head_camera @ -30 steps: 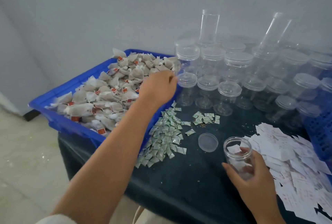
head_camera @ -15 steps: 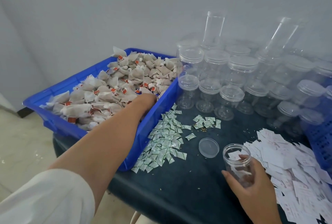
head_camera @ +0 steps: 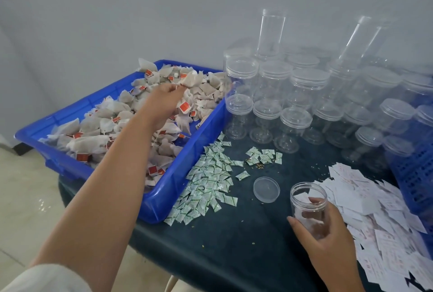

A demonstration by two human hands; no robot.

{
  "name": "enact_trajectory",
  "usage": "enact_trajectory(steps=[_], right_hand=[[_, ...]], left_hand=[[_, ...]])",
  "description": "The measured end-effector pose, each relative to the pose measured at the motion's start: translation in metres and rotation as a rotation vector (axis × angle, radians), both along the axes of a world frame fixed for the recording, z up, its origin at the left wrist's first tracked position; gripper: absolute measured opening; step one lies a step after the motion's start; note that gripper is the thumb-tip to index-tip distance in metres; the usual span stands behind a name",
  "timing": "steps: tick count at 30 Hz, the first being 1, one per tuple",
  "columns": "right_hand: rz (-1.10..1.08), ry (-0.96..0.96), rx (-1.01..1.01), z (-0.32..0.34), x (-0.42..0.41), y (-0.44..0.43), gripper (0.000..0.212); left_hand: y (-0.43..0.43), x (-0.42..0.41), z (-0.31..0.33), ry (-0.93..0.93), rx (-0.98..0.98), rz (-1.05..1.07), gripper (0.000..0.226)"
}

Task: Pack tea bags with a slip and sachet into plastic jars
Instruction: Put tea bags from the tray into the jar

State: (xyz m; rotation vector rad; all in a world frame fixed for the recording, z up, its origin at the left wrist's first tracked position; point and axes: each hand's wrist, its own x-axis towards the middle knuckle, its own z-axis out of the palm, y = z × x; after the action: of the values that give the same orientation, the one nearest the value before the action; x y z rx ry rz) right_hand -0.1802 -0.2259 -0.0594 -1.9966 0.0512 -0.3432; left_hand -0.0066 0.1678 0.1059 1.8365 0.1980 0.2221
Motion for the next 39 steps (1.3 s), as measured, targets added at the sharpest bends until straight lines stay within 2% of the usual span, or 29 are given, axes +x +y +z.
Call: enact_trajectory(steps=[3, 6, 8, 11, 16, 19, 22, 26, 31, 39], right_hand=[[0.008, -0.003, 0.006, 0.003, 0.0, 0.0, 0.057], [0.022, -0.008, 0.001, 0.008, -0.002, 0.002, 0.056], [0.023, -0.003, 0.011, 0.011, -0.004, 0.003, 0.051], [0.02, 0.009, 0.011, 0.012, -0.006, 0.003, 0.057], [0.021, 0.041, 0.002, 0.009, -0.003, 0.001, 0.05], [0.031, 0.037, -0.005, 0.009, -0.002, 0.001, 0.05], [0.038, 0.036, -0.003, 0.009, -0.003, 0.0, 0.054], [0.029, 0.032, -0.001, 0.011, -0.003, 0.0, 0.057], [0.031, 0.041, -0.053, 0.012, -0.002, -0.001, 0.057], [0.068, 0.077, -0.077, 0.008, 0.002, -0.002, 0.065]], left_hand=[[-0.012, -0.01, 0.019, -0.063, -0.086, -0.031, 0.043], [-0.031, -0.023, 0.041, -0.125, -0.063, -0.107, 0.047], [-0.049, -0.031, 0.05, -0.132, -0.03, -0.185, 0.04], [-0.082, -0.041, 0.041, -0.111, 0.153, -0.298, 0.021], [-0.13, -0.036, -0.028, 0.063, 0.575, -0.355, 0.023], [-0.148, -0.029, -0.064, 0.112, 0.687, -0.334, 0.019], [-0.157, -0.024, -0.079, 0.1, 0.636, -0.274, 0.02], [-0.16, -0.027, -0.082, 0.088, 0.318, -0.179, 0.011], [-0.161, -0.031, -0.077, -0.019, 0.136, -0.111, 0.021], [-0.161, -0.039, -0.073, -0.079, 0.322, -0.199, 0.016]])
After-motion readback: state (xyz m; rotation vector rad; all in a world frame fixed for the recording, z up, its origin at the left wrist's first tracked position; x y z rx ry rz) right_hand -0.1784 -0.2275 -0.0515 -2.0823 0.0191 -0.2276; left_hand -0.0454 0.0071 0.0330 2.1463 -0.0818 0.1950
